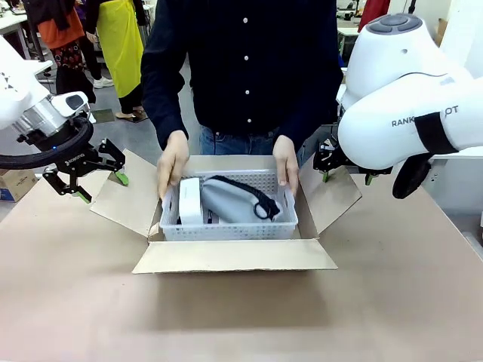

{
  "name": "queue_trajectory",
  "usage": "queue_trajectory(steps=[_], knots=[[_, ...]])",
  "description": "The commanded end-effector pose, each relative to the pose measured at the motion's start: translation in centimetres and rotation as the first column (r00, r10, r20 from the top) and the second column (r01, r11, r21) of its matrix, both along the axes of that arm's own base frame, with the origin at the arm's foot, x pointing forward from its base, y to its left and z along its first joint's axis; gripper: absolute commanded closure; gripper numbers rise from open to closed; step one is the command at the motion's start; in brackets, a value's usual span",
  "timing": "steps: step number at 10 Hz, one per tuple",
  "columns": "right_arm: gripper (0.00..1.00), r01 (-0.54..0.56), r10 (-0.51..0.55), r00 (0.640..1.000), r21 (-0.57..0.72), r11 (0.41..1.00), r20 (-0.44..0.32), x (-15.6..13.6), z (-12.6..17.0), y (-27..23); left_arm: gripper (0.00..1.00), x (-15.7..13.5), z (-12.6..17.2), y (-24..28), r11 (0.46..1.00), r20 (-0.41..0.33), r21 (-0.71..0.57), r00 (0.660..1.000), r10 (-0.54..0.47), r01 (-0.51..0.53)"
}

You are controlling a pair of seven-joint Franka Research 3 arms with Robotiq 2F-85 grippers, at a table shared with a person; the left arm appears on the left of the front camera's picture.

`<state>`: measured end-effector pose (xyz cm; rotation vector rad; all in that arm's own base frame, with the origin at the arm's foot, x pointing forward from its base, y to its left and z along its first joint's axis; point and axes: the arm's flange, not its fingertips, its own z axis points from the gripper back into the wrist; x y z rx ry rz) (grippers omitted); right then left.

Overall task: Pack the gift set into the box.
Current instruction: Lift both hands away from the flaps of the Package Box.

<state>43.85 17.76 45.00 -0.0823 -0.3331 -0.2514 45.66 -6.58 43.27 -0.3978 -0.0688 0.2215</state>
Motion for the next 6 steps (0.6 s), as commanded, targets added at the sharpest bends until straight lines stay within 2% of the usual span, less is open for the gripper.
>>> queue_trajectory(steps=[1,6], knots=[[0.00,0.023,-0.023,1.000,-0.023,0.999,0.014,0.31,0.18,0.28,0.00,-0.12,0.19,0.02,1.000,0.000,0.015,1.000,0.012,-0.012],[0.00,0.023,-0.023,1.000,-0.023,0.999,0.014,0.31,0.18,0.28,0.00,-0.12,0.19,0.02,1.000,0.000,0.015,1.000,0.012,-0.012]])
